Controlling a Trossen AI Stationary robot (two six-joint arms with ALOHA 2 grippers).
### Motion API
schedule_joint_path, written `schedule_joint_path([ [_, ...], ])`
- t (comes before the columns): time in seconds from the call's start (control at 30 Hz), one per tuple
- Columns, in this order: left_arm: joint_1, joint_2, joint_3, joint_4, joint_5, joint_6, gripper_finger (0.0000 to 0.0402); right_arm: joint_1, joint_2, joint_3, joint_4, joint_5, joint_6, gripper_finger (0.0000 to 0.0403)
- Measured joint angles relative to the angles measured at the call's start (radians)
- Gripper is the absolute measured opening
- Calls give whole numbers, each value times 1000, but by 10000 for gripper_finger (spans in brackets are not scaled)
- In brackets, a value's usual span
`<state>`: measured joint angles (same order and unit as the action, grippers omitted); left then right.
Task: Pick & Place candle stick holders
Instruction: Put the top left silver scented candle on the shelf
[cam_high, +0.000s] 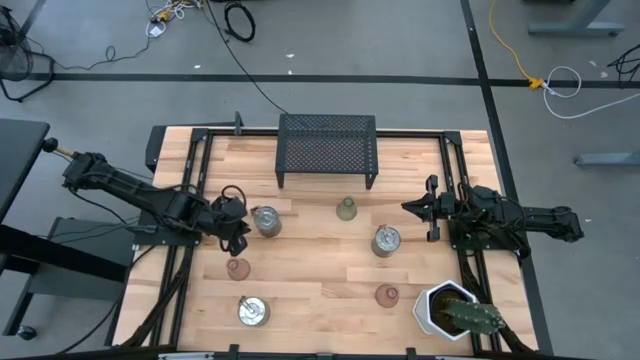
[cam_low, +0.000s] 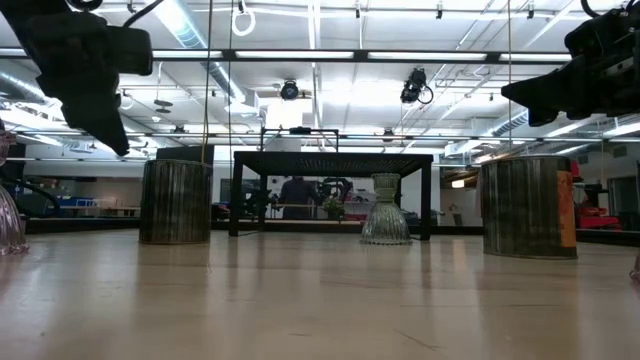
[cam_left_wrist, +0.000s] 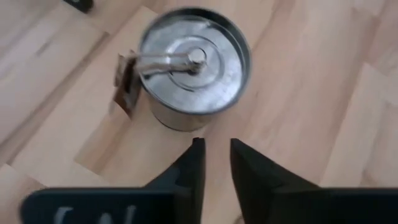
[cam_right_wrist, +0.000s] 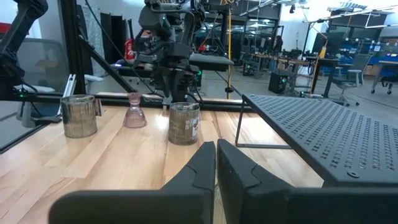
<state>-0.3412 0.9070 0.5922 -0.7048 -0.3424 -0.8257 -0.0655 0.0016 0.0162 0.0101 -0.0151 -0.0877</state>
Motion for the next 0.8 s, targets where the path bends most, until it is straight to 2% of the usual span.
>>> schedule_joint_path([
  [0.17,0,0,0,0,-24,0,159,0,0,0,0,0,0,20],
  [0.4,-18,0,0,0,-3,0,251,0,0,0,0,0,0,20],
  [0.57,-41,0,-6,7,-3,-1,299,0,0,0,0,0,0,20],
  [0.8,-57,0,-78,81,-1,-27,352,0,0,0,0,0,0,20],
])
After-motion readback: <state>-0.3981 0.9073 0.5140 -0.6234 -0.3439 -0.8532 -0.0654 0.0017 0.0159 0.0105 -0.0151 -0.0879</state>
